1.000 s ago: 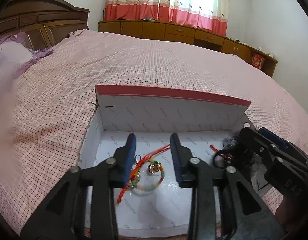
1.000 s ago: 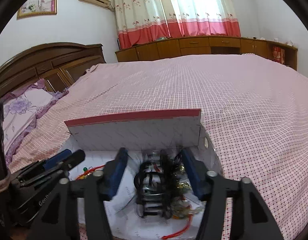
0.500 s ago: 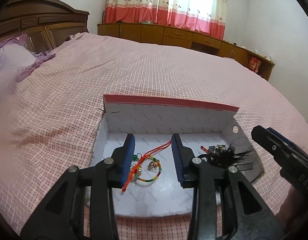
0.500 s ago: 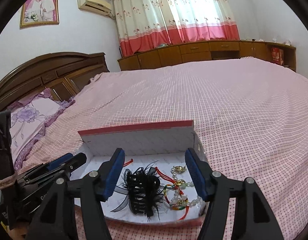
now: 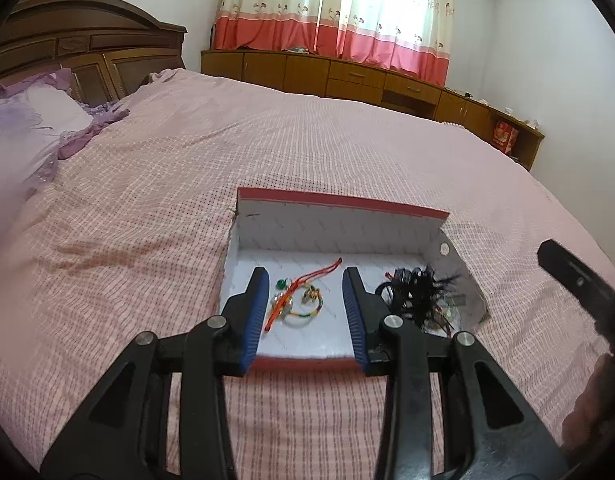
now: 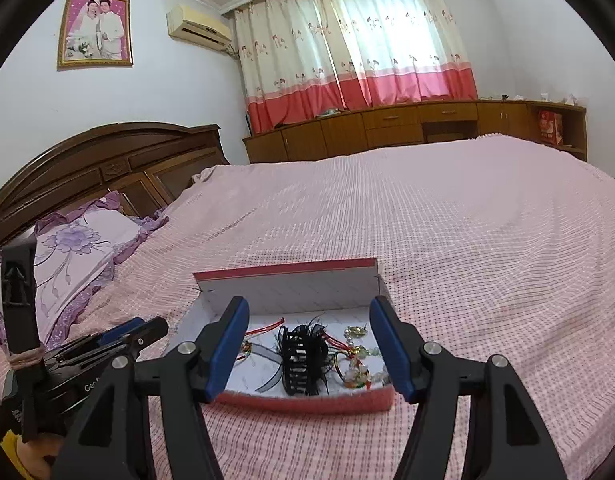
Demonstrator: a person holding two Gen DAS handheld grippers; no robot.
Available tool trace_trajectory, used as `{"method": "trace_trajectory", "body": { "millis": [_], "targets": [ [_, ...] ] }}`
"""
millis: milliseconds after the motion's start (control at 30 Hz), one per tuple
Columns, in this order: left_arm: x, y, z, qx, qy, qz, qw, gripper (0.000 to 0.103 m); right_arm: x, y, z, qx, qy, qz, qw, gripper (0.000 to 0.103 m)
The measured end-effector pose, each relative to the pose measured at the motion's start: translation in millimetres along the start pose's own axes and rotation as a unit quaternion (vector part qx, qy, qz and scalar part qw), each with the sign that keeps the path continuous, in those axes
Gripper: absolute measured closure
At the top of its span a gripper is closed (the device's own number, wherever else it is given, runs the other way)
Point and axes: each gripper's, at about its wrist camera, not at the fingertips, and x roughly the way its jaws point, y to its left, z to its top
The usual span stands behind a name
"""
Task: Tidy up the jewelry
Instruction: 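Open both grippers to drop the items in the box and withdraw, then grasp the green bead charm with the left gripper while the right grasps the gold flower hair clip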
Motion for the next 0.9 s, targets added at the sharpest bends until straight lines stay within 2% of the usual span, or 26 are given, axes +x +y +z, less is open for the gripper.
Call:
{"method": "trace_trajectory", "body": {
  "millis": [500,900],
  "targets": [
    [-46.2,2.1,-41.3,0.010,0.023,-0.004,0.9997,0.073,-65.1,-0.5,-28.2,-0.003,-0.006,-0.015,1.000,0.038],
    [-47.2,-2.0,-88.3,0.019,0.075,-0.017,0.9969,0.073,-94.9,-7.1,-54.4,0.002,0.000,-0.024,1.000,0.038]
  ]
}}
